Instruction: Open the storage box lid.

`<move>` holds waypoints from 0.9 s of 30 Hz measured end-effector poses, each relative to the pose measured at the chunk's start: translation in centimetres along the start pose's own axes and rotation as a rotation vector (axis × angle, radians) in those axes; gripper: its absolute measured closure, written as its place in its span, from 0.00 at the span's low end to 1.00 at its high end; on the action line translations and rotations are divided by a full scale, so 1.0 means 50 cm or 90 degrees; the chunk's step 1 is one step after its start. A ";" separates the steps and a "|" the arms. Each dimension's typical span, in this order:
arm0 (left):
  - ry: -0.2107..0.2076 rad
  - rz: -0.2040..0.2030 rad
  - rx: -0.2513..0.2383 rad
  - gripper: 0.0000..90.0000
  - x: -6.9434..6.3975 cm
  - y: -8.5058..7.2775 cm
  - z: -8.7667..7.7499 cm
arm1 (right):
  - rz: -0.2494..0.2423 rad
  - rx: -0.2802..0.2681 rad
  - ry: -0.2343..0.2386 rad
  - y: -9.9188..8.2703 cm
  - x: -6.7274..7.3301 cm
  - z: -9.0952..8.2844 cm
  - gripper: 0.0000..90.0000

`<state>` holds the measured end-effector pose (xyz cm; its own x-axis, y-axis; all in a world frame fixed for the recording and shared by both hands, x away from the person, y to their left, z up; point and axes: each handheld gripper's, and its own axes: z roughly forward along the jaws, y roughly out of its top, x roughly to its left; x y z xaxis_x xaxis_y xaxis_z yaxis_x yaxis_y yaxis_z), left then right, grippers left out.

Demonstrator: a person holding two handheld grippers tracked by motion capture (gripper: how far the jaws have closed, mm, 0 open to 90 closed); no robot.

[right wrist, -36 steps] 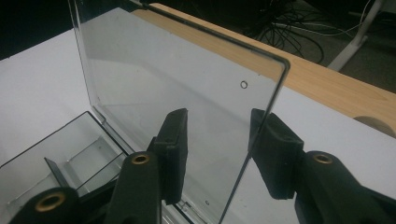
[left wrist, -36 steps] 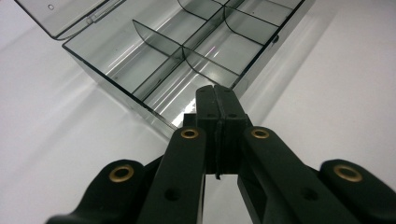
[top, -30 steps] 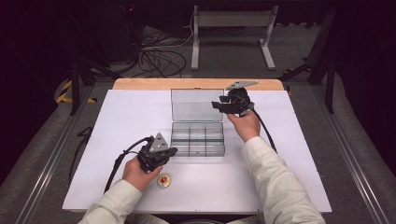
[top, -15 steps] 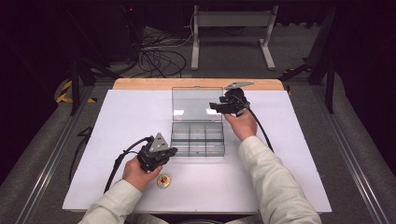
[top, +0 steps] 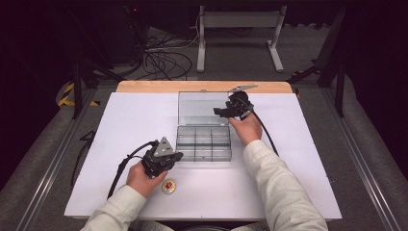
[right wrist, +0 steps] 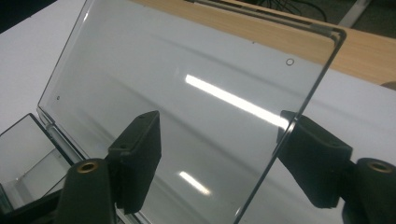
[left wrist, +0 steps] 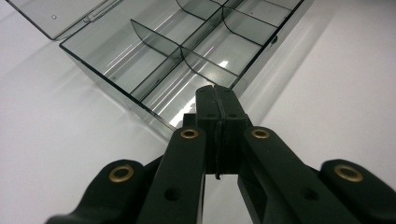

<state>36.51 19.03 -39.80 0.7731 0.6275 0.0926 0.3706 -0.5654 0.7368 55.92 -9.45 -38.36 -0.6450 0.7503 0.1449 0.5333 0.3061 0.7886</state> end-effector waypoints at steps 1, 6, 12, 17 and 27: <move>0.000 0.000 0.000 1.00 0.000 0.000 0.000 | 0.004 0.002 0.003 -0.001 -0.001 0.002 0.34; 0.000 0.000 0.000 1.00 0.000 0.000 0.000 | 0.032 0.016 0.019 -0.009 -0.008 0.016 0.28; 0.000 0.000 0.001 1.00 0.000 0.000 0.000 | 0.038 0.032 0.020 -0.014 -0.009 0.026 0.23; -0.001 0.000 0.003 0.99 -0.001 -0.001 0.000 | 0.052 0.059 0.015 -0.022 -0.012 0.036 0.20; -0.001 -0.002 0.001 0.98 0.000 -0.001 -0.003 | 0.049 0.049 0.016 -0.017 -0.011 0.020 0.15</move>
<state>36.41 19.12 -39.74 0.7729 0.6282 0.0890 0.3739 -0.5644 0.7360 56.39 -9.54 -39.70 -0.6130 0.7591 0.2189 0.6217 0.2925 0.7265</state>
